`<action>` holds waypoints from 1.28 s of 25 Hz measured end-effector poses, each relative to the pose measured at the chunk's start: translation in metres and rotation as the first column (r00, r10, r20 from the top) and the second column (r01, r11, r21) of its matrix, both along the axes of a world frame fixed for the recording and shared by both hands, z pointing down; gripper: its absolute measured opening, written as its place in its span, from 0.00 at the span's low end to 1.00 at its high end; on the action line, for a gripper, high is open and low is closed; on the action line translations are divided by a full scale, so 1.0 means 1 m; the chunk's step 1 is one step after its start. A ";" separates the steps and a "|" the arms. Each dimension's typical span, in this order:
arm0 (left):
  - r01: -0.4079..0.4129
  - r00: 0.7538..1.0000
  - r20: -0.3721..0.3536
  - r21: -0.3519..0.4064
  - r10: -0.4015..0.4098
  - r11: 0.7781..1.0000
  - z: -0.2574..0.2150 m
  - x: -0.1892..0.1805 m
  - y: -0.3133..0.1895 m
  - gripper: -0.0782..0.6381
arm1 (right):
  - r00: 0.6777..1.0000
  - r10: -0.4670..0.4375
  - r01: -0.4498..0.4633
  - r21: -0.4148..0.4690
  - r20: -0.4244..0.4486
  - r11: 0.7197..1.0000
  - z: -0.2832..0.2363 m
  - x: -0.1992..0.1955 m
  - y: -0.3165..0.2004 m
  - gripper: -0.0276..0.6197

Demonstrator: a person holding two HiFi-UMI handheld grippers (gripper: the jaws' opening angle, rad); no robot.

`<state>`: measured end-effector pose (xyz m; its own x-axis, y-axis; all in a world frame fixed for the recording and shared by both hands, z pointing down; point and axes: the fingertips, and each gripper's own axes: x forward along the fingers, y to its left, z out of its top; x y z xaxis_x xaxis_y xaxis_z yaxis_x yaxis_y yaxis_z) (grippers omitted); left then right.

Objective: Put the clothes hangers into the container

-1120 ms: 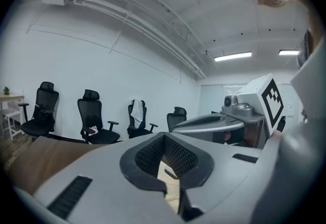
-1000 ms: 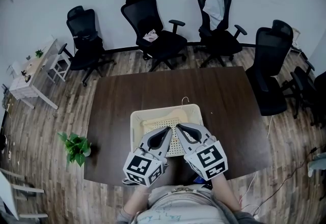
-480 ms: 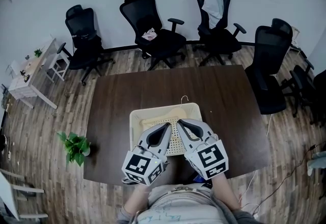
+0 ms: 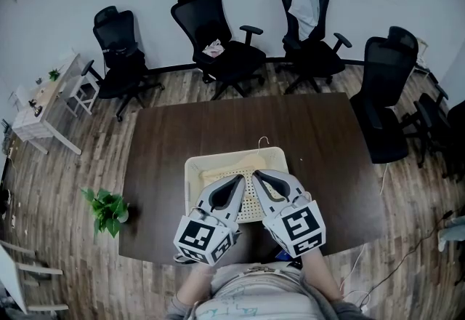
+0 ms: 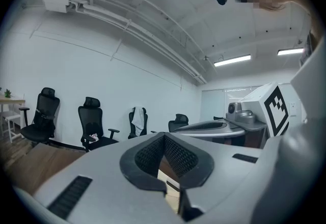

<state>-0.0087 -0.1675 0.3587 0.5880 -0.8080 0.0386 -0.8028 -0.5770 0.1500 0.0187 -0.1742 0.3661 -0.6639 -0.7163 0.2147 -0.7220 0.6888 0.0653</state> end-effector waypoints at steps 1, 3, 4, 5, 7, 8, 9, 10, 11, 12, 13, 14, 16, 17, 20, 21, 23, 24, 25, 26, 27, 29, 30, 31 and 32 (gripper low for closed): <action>-0.002 1.000 -0.002 0.000 0.002 1.000 0.000 0.000 0.000 0.12 | 1.000 -0.001 0.001 -0.002 0.000 1.000 0.000 0.000 0.000 0.08; -0.002 1.000 -0.005 0.001 0.002 1.000 0.000 0.000 -0.001 0.12 | 1.000 -0.001 0.001 -0.004 -0.003 1.000 0.000 0.000 -0.001 0.08; -0.002 1.000 -0.005 0.001 0.002 1.000 0.000 0.000 -0.002 0.12 | 1.000 0.000 0.000 -0.003 -0.006 1.000 0.001 0.000 -0.001 0.08; -0.001 1.000 -0.005 0.000 0.001 1.000 0.001 -0.001 -0.002 0.12 | 1.000 0.002 -0.002 -0.002 -0.009 1.000 0.003 0.001 -0.001 0.08; -0.002 1.000 -0.004 0.000 0.002 1.000 0.001 -0.001 -0.003 0.12 | 1.000 0.002 -0.002 -0.004 -0.009 1.000 0.003 0.001 -0.002 0.08; -0.002 1.000 -0.002 0.000 0.002 1.000 0.001 -0.001 -0.004 0.12 | 1.000 0.000 0.000 -0.007 -0.007 1.000 0.003 0.001 -0.002 0.08; -0.002 1.000 -0.002 0.000 0.002 1.000 0.001 -0.001 -0.004 0.12 | 1.000 -0.001 0.001 -0.008 -0.005 1.000 0.002 0.001 -0.002 0.08; -0.002 1.000 -0.002 0.000 0.002 1.000 0.001 -0.001 -0.005 0.12 | 1.000 0.000 0.000 -0.009 -0.005 1.000 0.003 0.001 -0.002 0.08; -0.001 1.000 -0.002 0.000 0.001 1.000 0.002 -0.001 -0.005 0.12 | 1.000 0.001 -0.001 -0.009 -0.007 1.000 0.004 0.002 -0.003 0.08; 0.000 1.000 -0.001 -0.001 0.000 1.000 0.002 -0.002 -0.005 0.12 | 1.000 0.003 -0.003 -0.007 -0.010 1.000 0.004 0.002 -0.003 0.08; 0.001 1.000 -0.001 -0.001 -0.001 1.000 0.003 -0.002 -0.005 0.12 | 1.000 0.007 -0.007 -0.004 -0.015 1.000 0.005 0.003 -0.004 0.08; 0.002 1.000 0.000 -0.002 -0.002 1.000 0.004 -0.002 -0.005 0.12 | 1.000 0.010 -0.010 -0.001 -0.021 1.000 0.005 0.004 -0.004 0.08; 0.002 1.000 0.004 -0.005 -0.002 1.000 0.005 -0.001 -0.005 0.12 | 0.999 0.009 -0.009 -0.007 -0.031 1.000 0.009 0.005 -0.004 0.08; 0.001 1.000 0.006 -0.006 -0.001 1.000 0.005 -0.001 -0.006 0.12 | 0.999 0.009 -0.009 -0.008 -0.034 1.000 0.011 0.006 -0.004 0.08; -0.002 1.000 0.005 -0.009 0.002 1.000 0.005 0.000 -0.006 0.12 | 1.000 0.004 -0.004 -0.020 -0.020 1.000 0.010 0.004 -0.004 0.08; -0.004 1.000 0.001 -0.010 0.004 1.000 0.005 0.000 -0.007 0.12 | 1.000 0.003 -0.003 -0.021 -0.019 1.000 0.009 0.003 -0.004 0.08; -0.008 1.000 -0.004 -0.011 0.008 1.000 0.005 0.001 -0.007 0.12 | 1.000 0.001 -0.002 -0.021 -0.024 1.000 0.009 0.002 -0.004 0.08; -0.011 1.000 -0.004 -0.010 0.011 1.000 0.005 0.002 -0.007 0.12 | 1.000 0.000 -0.001 -0.020 -0.027 1.000 0.010 0.002 -0.004 0.08; -0.013 1.000 -0.003 -0.010 0.013 1.000 0.006 0.002 -0.007 0.12 | 1.000 -0.001 0.000 -0.020 -0.029 1.000 0.010 0.001 -0.004 0.08; -0.015 1.000 -0.004 -0.011 0.015 1.000 0.006 0.003 -0.007 0.12 | 1.000 -0.001 0.001 -0.020 -0.030 1.000 0.010 0.001 -0.004 0.08; -0.016 1.000 -0.004 -0.011 0.016 1.000 0.008 0.003 -0.007 0.12 | 1.000 -0.001 0.000 -0.019 -0.030 1.000 0.011 0.001 -0.004 0.08; -0.020 1.000 0.000 -0.013 0.020 1.000 0.010 0.006 -0.008 0.12 | 0.999 0.003 -0.003 -0.019 -0.032 1.000 0.011 0.002 -0.005 0.08; -0.022 1.000 0.003 -0.015 0.022 1.000 0.010 0.007 -0.008 0.12 | 0.999 0.004 -0.005 -0.020 -0.033 1.000 0.011 0.003 -0.005 0.08; -0.025 1.000 0.005 -0.016 0.025 1.000 0.011 0.008 -0.008 0.12 | 0.999 0.005 -0.006 -0.020 -0.034 1.000 0.011 0.003 -0.006 0.08; -0.026 1.000 0.007 -0.016 0.027 1.000 0.011 0.009 -0.008 0.12 | 0.999 0.006 -0.007 -0.020 -0.035 1.000 0.010 0.004 -0.006 0.08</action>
<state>-0.0002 -0.1758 0.3693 0.6088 -0.7913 0.0556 -0.7883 -0.5957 0.1536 0.0225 -0.1803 0.3765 -0.6511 -0.7159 0.2520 -0.7240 0.6855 0.0767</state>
